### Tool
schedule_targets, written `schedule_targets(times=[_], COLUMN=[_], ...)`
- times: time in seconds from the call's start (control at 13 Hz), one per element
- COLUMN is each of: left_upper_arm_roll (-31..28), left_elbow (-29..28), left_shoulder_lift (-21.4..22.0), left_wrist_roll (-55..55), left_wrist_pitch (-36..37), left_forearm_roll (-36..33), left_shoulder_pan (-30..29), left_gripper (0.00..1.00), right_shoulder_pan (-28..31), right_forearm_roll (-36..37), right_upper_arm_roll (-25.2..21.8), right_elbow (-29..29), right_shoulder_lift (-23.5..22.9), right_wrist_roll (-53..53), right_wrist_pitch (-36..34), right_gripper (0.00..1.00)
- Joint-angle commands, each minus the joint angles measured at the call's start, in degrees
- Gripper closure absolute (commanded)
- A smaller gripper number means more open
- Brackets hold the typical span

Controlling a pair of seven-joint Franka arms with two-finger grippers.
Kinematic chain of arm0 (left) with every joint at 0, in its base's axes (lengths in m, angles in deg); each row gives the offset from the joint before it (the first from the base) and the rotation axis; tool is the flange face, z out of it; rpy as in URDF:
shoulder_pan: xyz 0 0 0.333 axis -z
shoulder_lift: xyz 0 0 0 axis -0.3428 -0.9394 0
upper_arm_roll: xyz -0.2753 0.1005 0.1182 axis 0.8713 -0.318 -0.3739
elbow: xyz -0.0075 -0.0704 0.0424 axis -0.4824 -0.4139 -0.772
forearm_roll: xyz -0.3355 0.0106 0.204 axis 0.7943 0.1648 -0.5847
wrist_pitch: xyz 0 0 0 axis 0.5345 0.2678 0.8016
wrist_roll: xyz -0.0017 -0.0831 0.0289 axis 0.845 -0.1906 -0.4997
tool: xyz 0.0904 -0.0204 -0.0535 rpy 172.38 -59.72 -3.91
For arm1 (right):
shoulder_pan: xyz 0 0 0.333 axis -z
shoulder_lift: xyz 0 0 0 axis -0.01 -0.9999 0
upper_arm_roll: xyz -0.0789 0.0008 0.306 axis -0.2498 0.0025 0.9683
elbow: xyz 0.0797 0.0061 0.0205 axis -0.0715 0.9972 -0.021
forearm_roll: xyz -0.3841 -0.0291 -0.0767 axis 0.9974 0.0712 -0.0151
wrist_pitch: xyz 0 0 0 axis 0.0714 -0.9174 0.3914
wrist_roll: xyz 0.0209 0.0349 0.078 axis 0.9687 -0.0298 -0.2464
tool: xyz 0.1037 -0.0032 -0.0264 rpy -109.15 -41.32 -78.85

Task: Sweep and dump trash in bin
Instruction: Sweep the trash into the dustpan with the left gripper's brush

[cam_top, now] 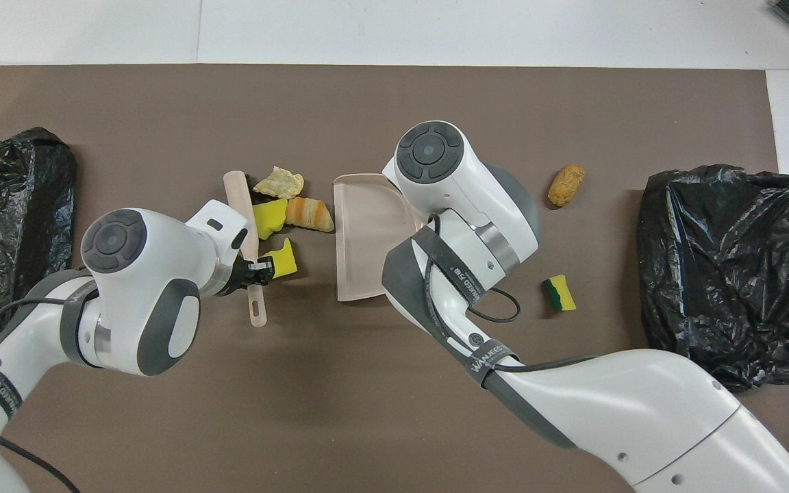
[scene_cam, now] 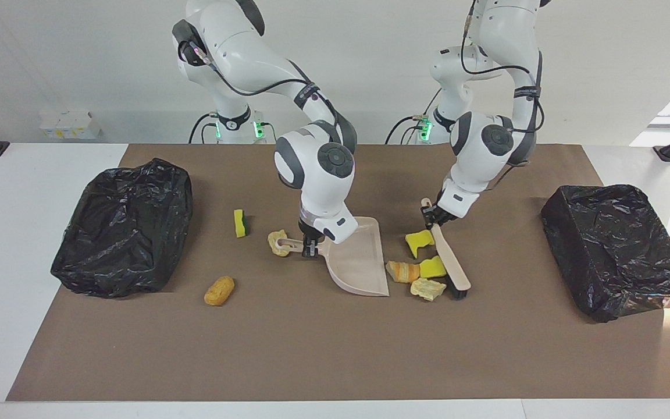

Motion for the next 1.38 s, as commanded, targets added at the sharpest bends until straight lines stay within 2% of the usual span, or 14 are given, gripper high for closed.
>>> schedule_targets(times=[0.0, 0.23, 0.46, 0.62, 0.77, 0.92, 1.08, 1.31], left_upper_arm_roll=[-0.5, -0.6, -0.8, -1.1, -1.1, -1.0, -1.0, -1.0], left_elbow=[0.1, 1.3, 5.1, 7.9, 11.3, 11.3, 11.2, 11.4], left_shoulder_lift=[0.3, 0.7, 1.0, 3.2, 2.7, 2.4, 2.1, -2.8], left_wrist_roll=[0.9, -0.3, -2.2, -2.2, -1.8, -0.5, 5.3, 13.3], left_wrist_pitch=[-0.8, -0.8, 2.8, 9.6, 14.9, 15.1, 14.4, 9.0], left_forearm_roll=[0.8, 3.7, 3.7, 3.4, 1.8, -0.4, -0.6, -0.7], left_shoulder_pan=[6.5, 13.9, 13.7, 11.3, 7.7, 3.3, -1.3, -4.4], left_gripper=[1.0, 1.0, 1.0, 1.0, 1.0, 1.0, 1.0, 1.0], right_shoulder_pan=[1.0, 1.2, 1.3, 1.3, 1.7, 1.9, 1.9, 1.8], right_forearm_roll=[-1.7, -1.7, -1.7, -1.7, -1.7, -1.7, -1.7, -1.7], right_upper_arm_roll=[0.3, 0.3, 0.3, 0.3, 0.3, 0.3, 0.3, 0.3], right_elbow=[1.6, 1.7, 1.6, 1.7, 1.7, 1.7, 1.7, 1.7], right_shoulder_lift=[1.1, 1.0, 1.0, 1.0, 1.0, 1.0, 1.0, 1.0], right_wrist_roll=[-1.7, -1.8, -2.1, -2.1, -2.9, -2.9, -2.9, -2.9], right_wrist_pitch=[1.3, 1.6, 1.6, 1.6, 1.6, 1.6, 1.6, 1.7], right_gripper=[1.0, 1.0, 1.0, 1.0, 1.0, 1.0, 1.0, 1.0])
